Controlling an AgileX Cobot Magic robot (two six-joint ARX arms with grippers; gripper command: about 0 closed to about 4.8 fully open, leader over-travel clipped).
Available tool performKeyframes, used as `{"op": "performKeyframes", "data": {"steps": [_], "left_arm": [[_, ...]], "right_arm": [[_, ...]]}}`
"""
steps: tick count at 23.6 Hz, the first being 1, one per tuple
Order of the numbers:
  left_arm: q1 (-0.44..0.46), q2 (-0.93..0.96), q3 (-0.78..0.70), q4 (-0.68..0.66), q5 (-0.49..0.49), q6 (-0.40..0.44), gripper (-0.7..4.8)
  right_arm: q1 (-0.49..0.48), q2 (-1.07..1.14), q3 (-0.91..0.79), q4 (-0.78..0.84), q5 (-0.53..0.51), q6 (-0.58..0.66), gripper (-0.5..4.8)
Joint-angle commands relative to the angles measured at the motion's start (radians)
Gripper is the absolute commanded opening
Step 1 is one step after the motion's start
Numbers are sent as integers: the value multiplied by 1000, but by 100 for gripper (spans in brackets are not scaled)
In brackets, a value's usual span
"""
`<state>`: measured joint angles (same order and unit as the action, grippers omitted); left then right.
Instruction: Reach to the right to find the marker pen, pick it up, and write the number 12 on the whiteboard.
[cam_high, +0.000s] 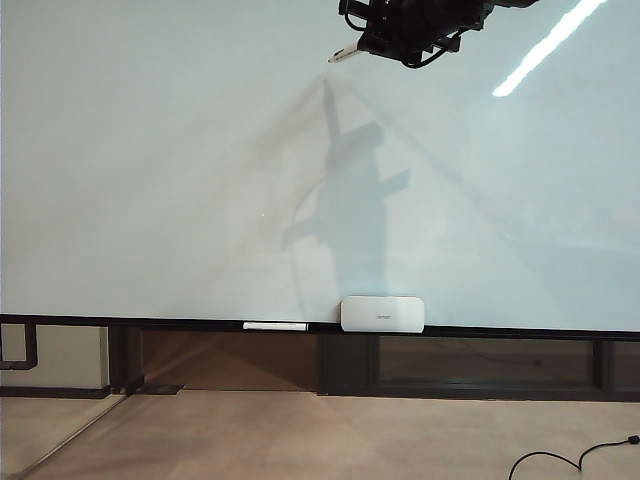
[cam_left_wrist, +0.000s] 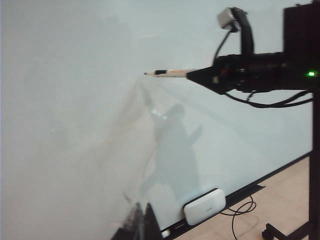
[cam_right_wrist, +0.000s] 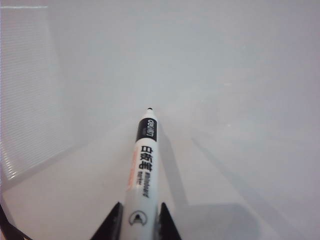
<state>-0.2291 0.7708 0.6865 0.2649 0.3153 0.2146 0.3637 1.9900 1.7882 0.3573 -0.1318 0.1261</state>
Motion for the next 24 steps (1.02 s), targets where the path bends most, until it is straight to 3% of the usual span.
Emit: {"op": "performKeyframes", "data": {"steps": [1, 12, 24], "left_arm": [[59, -1, 6, 20, 73, -49, -5], [92, 7, 11, 39, 158, -89, -5], [74, 9, 11, 43, 161, -103, -5]], "right_arm": [[2, 10, 48, 8, 0, 5, -2], [2, 57, 128, -29, 0, 5, -2], [2, 66, 128, -7, 0, 5, -2]]}}
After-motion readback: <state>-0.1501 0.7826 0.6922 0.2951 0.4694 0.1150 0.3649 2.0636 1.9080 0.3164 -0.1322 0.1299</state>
